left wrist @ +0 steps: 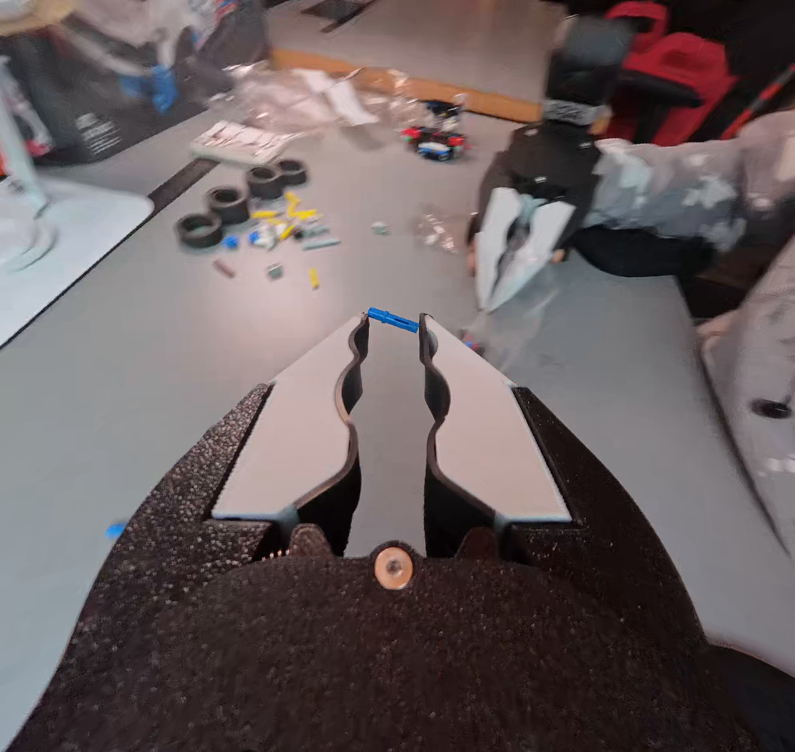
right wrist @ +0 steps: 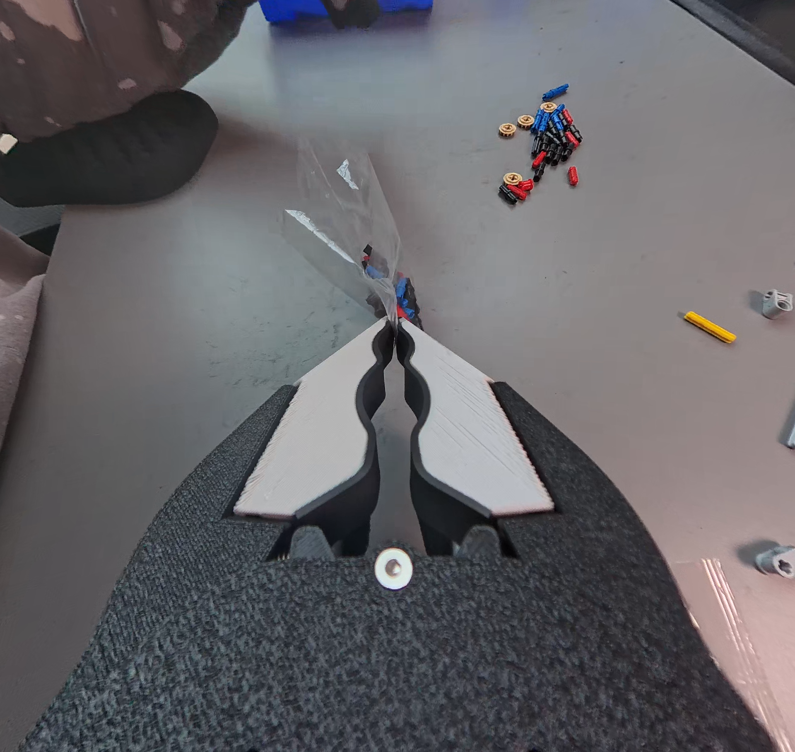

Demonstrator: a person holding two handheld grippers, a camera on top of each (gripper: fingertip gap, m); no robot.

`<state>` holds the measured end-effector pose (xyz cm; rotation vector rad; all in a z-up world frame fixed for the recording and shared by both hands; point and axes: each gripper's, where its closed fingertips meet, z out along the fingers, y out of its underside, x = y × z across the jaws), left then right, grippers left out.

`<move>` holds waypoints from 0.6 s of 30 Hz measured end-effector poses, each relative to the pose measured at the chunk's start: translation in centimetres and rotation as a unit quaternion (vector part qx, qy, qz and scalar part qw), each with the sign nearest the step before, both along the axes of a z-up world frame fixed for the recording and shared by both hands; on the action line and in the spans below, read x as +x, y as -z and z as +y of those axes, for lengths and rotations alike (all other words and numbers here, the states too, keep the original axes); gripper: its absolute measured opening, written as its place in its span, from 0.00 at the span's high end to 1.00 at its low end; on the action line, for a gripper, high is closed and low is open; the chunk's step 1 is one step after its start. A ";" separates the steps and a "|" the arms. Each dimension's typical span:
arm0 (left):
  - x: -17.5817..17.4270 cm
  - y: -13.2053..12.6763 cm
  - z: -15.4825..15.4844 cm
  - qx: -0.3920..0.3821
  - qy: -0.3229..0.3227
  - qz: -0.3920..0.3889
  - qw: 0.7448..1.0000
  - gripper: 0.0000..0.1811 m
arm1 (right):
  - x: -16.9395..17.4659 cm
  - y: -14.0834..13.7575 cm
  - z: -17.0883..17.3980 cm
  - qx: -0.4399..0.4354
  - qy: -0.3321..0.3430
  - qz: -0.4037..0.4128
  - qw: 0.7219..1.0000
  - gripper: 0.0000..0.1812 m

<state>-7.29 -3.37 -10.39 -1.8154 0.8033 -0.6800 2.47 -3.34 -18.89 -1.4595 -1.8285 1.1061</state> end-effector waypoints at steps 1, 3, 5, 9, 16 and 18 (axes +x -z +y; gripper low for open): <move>2.3 -0.7 -1.1 0.011 0.039 0.006 0.999 0.87 | 0.0 0.0 0.0 0.000 0.001 0.000 1.000 1.00; 5.8 -0.6 -2.3 0.022 0.087 0.037 0.995 0.87 | 0.0 0.0 0.0 0.002 0.001 0.000 1.000 1.00; 7.9 0.5 -2.9 0.019 0.113 0.067 0.991 0.87 | 0.0 0.0 0.0 0.005 0.001 0.001 1.000 1.00; 8.5 1.9 -2.4 0.022 0.106 0.103 0.989 0.87 | 0.0 0.0 0.0 0.007 0.001 0.002 1.000 1.00; 3.1 0.7 -0.1 0.026 0.016 0.046 0.998 0.84 | 0.2 -0.6 -0.3 -0.038 -0.003 0.008 0.999 1.00; -1.2 1.0 2.1 0.018 -0.076 0.029 0.996 0.84 | 0.3 -0.7 -0.4 -0.052 -0.005 0.006 0.999 1.00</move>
